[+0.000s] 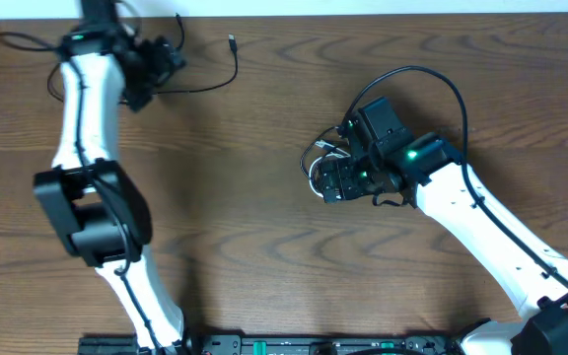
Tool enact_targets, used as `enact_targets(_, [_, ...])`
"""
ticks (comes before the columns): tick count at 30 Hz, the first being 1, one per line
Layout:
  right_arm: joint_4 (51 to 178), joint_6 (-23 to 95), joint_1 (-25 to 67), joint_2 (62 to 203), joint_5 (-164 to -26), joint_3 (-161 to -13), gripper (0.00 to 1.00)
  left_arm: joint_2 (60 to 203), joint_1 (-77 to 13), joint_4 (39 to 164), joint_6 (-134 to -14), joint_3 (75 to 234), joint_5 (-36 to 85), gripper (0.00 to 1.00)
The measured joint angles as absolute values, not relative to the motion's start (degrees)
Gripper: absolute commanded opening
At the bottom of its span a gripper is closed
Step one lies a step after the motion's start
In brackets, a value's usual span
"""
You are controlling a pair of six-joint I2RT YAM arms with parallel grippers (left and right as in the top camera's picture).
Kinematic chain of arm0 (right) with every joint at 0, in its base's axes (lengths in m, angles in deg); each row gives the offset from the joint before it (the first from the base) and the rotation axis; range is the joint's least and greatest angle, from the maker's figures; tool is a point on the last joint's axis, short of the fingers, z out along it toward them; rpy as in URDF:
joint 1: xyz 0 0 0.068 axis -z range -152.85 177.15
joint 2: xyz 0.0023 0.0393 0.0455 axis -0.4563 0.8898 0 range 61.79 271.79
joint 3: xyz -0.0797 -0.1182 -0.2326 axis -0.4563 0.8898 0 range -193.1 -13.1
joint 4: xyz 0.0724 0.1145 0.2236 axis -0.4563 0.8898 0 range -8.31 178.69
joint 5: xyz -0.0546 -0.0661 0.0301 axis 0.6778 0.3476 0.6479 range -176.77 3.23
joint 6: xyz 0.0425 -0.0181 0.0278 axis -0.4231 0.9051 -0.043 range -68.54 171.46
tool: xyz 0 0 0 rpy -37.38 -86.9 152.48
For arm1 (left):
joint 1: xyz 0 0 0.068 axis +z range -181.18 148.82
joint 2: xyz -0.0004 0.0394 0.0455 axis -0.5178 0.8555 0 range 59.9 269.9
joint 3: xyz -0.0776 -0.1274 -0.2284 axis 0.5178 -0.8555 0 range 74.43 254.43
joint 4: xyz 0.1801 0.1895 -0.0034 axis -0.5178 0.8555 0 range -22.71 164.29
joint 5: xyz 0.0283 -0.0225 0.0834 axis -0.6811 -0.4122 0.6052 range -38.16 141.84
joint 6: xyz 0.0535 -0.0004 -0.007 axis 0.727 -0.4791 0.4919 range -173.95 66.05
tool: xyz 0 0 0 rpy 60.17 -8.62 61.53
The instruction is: Untangle cables
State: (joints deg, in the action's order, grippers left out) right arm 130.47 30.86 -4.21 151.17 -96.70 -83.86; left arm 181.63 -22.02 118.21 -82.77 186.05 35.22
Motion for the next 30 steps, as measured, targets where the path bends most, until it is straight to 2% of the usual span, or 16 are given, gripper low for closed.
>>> enact_targets(4, [130.67, 30.88, -4.21, 151.19, -97.14, -83.89, 0.99, 182.95, -26.96, 115.28, -93.15, 185.89, 41.69, 0.96])
enact_targets(9, [132.11, 30.88, -4.21, 151.17, -97.44, -83.86, 0.99, 186.92, -28.0, 112.52, -100.67, 185.89, 44.42, 0.96])
enact_targets(14, [134.32, 30.88, -4.21, 151.17, -97.51, -83.86, 0.99, 192.41, -27.85, 107.04, -103.71, 185.65, 46.8, 0.88])
enact_targets(15, [134.38, 30.88, -4.21, 151.17, -97.51, -83.86, 0.99, 193.02, -27.85, 106.36, -103.86, 185.59, 47.04, 0.84])
enact_targets(16, [134.47, 30.88, -4.21, 151.17, -97.53, -83.86, 0.99, 193.81, -27.85, 104.83, -104.3, 185.54, 47.35, 0.7])
enact_targets(19, [134.75, 30.88, -4.21, 151.17, -97.53, -83.89, 0.99, 195.05, -27.85, 102.36, -104.56, 185.54, 47.74, 0.43])
enact_targets(22, [134.84, 30.88, -4.21, 151.17, -97.53, -83.86, 0.99, 195.36, -27.85, 100.7, -105.06, 185.52, 48.84, 0.32])
enact_targets(24, [134.86, 30.86, -4.21, 151.17, -97.51, -83.86, 0.99, 195.36, -27.85, 100.35, -104.95, 185.52, 50.26, 0.2])
enact_targets(25, [134.91, 30.88, -4.21, 151.17, -97.53, -83.86, 0.99, 195.36, -27.81, 100.28, -104.91, 185.52, 51.2, 0.11])
enact_targets(26, [135.04, 30.88, -4.21, 151.17, -97.51, -83.86, 0.99, 195.36, -27.68, 100.2, -104.56, 185.52, 52.25, 0.08])
enact_targets(30, [136.65, 30.86, -4.21, 151.17, -97.53, -83.86, 0.99, 195.36, -25.43, 97.22, -98.75, 185.52, 53.47, 0.08])
